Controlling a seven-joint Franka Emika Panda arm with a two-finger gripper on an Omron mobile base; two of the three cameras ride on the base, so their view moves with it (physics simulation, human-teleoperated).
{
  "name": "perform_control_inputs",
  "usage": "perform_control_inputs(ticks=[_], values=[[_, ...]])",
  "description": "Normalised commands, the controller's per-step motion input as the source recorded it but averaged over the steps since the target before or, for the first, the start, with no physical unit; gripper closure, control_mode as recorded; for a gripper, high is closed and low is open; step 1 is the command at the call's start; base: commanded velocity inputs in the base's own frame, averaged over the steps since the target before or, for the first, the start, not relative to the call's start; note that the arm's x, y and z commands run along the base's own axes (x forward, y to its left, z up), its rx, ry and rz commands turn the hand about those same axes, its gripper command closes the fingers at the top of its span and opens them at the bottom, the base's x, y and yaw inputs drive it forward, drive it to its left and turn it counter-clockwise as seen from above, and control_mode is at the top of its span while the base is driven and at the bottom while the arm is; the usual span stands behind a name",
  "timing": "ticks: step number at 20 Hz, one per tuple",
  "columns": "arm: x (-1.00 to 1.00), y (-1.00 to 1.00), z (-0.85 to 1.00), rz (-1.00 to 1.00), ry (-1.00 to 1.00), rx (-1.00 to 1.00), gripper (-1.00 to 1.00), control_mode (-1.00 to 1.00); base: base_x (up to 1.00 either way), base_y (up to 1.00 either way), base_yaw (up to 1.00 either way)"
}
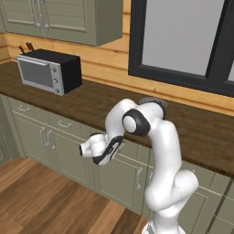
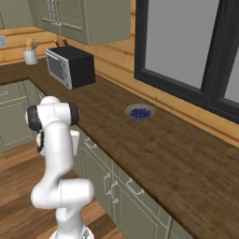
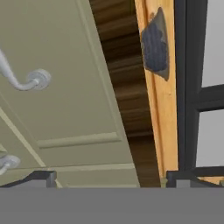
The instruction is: Take a straw from the drawer in front and place it inside the glass cup on the dining counter.
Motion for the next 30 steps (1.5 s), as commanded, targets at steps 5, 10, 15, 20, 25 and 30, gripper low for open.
perform_control_inputs(ticks=[5,10,15,20,25,30], values=[[0.49,0.25,-0.32,-0.03,0.00,-0.06,-1.00,-1.00,0.00,0.00,0.00],[0.22,0.29,-0.45,0.00,0.00,-0.06,-1.00,-1.00,0.00,0.00,0.00],[0.13,0.03,-0.21,-0.02,0.00,-0.01,-1.00,-1.00,0.00,0.00,0.00],[0.14,-0.20,-0.20,-0.01,0.01,0.00,-1.00,-1.00,0.00,0.00,0.00],[0.07,-0.18,-0.16,0.00,-0.01,0.00,-1.00,-1.00,0.00,0.00,0.00],[0.13,0.00,0.00,0.00,-0.11,0.00,-1.00,-1.00,0.00,0.00,0.00]])
